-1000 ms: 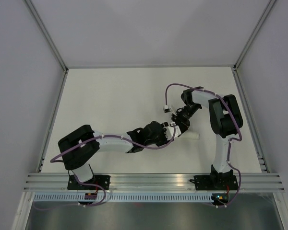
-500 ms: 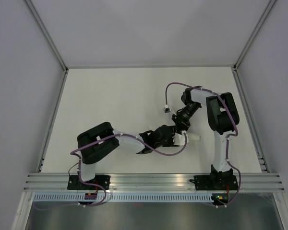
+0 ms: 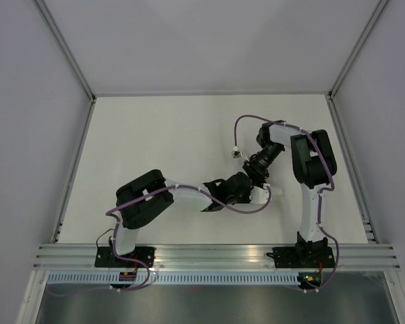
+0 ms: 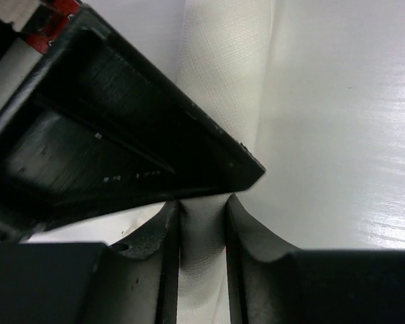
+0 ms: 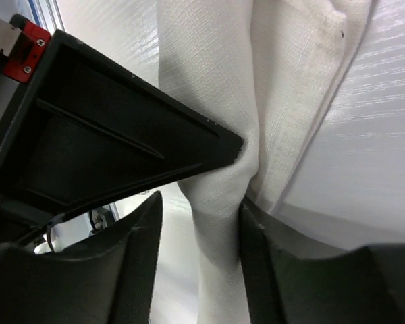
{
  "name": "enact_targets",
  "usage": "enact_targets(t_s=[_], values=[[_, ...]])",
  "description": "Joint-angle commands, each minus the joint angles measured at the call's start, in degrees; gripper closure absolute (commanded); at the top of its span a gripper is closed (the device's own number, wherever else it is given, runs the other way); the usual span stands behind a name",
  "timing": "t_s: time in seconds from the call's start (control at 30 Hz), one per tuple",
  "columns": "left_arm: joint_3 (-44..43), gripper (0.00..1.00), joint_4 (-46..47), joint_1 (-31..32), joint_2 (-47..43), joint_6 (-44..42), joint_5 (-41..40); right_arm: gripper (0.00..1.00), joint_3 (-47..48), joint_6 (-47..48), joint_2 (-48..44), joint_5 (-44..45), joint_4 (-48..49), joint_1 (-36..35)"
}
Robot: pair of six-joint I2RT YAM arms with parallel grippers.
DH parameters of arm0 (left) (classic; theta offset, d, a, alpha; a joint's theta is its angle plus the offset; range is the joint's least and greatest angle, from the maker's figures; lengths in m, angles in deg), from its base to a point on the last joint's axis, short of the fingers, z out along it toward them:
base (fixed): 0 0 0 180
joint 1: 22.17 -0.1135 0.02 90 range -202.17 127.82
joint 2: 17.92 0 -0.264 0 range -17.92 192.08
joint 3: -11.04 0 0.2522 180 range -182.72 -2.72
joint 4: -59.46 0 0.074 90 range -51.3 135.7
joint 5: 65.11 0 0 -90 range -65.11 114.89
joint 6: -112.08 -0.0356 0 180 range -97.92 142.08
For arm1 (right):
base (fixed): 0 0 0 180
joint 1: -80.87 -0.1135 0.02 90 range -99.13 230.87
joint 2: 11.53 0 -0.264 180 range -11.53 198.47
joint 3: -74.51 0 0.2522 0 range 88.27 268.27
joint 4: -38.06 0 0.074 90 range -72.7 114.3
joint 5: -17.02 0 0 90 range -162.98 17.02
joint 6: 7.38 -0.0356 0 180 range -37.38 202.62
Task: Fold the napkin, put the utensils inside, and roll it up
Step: Roll the napkin with the utensil
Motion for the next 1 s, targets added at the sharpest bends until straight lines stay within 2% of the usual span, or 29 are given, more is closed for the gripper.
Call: enact_targets(t_s=[0.0, 0.03, 0.23, 0.37, 0.6, 0.73, 0.83, 0.97], values=[[-2.2, 0.86, -8.2, -0.9, 3.3, 4.4, 7.7, 0.41, -1.2, 1.9, 0.7, 5.3, 9.8, -0.5], [-2.9, 0.87, -9.0, -1.2, 3.4, 4.8, 8.5, 0.37, -1.6, 1.4, 0.1, 4.6, 10.5, -0.4], [-3.9, 0.87, -12.9, -2.3, 3.9, 6.8, 13.4, 0.29, -3.2, -6.3, -6.7, 2.8, 18.8, 2.0], [-5.7, 0.86, -17.1, -3.5, 4.7, 7.9, 16.8, 0.28, -2.6, -14.4, -10.0, -2.2, 24.1, 6.8], [-9.4, 0.85, -23.5, -6.0, 6.1, 9.1, 23.0, 0.27, -3.4, -20.5, -15.9, -12.3, 27.3, 15.1], [-13.7, 0.83, -28.7, -8.6, 7.5, 10.6, 28.5, 0.27, -4.8, -19.3, -19.4, -17.8, 27.2, 19.7], [-17.3, 0.82, -34.1, -10.9, 10.2, 11.0, 33.3, 0.27, -6.4, -15.0, -23.6, -19.8, 24.9, 23.9], [-21.6, 0.80, -39.9, -13.7, 12.4, 11.7, 39.6, 0.27, -12.5, -11.8, -30.2, -17.9, 27.6, 24.9]])
